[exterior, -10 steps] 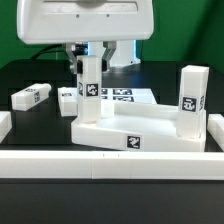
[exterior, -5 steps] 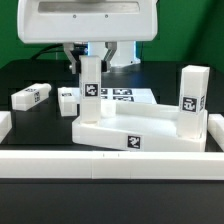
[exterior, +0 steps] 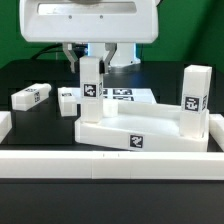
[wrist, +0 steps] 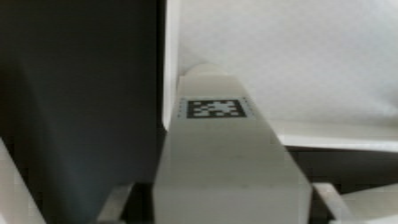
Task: Assemble desk
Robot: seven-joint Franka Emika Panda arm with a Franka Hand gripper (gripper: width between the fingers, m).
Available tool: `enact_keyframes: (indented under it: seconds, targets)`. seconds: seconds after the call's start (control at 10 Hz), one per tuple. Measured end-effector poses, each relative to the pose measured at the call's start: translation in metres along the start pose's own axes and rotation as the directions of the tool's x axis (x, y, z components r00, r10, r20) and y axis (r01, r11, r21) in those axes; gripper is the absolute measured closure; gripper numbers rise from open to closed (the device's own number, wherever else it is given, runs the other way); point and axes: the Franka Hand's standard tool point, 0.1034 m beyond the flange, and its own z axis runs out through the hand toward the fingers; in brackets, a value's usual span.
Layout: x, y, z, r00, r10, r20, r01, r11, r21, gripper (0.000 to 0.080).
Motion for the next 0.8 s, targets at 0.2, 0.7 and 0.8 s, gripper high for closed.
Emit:
enact_keyframes:
  seconds: [0.2, 0.7, 0.8]
  targets:
    - [-0.0003, -0.0014, 0.0005, 0.991, 0.133, -0.001, -0.133, 0.991, 0.0, 0.0509]
    - [-0.0007, -0.0031, 0.0013, 0.85, 0.527, 0.019, -0.527, 0.849, 0.022, 0.0509]
    - [-0.0007, -0.0036, 0.0013, 0.815, 0.579, 0.021, -0.579, 0.815, 0.021, 0.0509]
